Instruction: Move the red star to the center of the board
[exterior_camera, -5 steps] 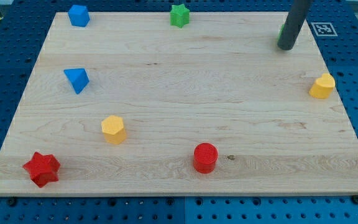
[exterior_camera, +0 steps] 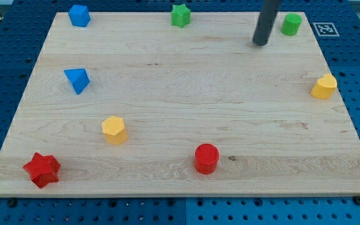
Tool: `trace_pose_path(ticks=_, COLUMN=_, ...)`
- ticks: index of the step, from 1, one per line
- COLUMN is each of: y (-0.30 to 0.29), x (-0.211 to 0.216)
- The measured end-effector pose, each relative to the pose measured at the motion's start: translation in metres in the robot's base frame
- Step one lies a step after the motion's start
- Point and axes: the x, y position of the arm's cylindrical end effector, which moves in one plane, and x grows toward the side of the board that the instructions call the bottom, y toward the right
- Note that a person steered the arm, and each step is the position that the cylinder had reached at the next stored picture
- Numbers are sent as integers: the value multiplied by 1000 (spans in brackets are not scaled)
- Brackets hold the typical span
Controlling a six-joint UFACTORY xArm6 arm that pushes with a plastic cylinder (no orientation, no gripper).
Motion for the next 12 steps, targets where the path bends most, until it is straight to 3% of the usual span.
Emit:
trace_pose_path(ticks=3, y=-155, x=83)
trace_pose_path(ticks=8, y=-161, x=90)
trace_pose_path(ticks=10, y=-239, x=121)
trace_pose_path(ticks=12, y=-268, x=131)
